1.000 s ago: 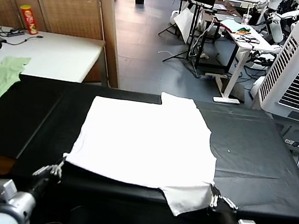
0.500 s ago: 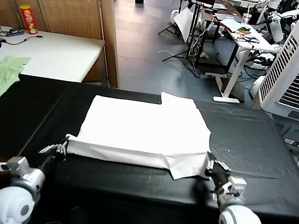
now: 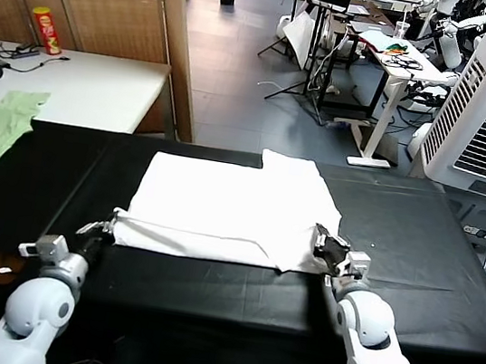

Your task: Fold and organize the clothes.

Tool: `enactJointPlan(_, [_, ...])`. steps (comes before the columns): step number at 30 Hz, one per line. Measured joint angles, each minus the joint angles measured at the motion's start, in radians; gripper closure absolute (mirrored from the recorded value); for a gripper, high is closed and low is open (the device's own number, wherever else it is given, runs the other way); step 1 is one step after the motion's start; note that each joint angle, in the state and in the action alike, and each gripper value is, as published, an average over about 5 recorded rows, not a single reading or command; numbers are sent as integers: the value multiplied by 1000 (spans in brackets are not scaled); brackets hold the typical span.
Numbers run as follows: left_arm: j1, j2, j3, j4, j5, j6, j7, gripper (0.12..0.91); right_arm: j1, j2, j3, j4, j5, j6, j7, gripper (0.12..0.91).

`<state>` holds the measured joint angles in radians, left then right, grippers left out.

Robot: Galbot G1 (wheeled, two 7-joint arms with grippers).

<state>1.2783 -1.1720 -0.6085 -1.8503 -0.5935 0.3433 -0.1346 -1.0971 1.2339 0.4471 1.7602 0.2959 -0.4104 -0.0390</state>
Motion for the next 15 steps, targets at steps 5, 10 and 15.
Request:
enactJointPlan(5, [24, 14, -18, -23, 6, 2, -2, 382, -95, -35, 41, 109, 4, -21, -13, 273])
enactJointPlan(10, [66, 14, -28, -53, 19, 2, 7, 240, -172, -42, 65, 162, 4, -36, -19, 229])
enactJointPlan(15, [104, 2, -27, -60, 13, 19, 26, 232, -209, -32, 68, 167, 4, -47, -14, 266])
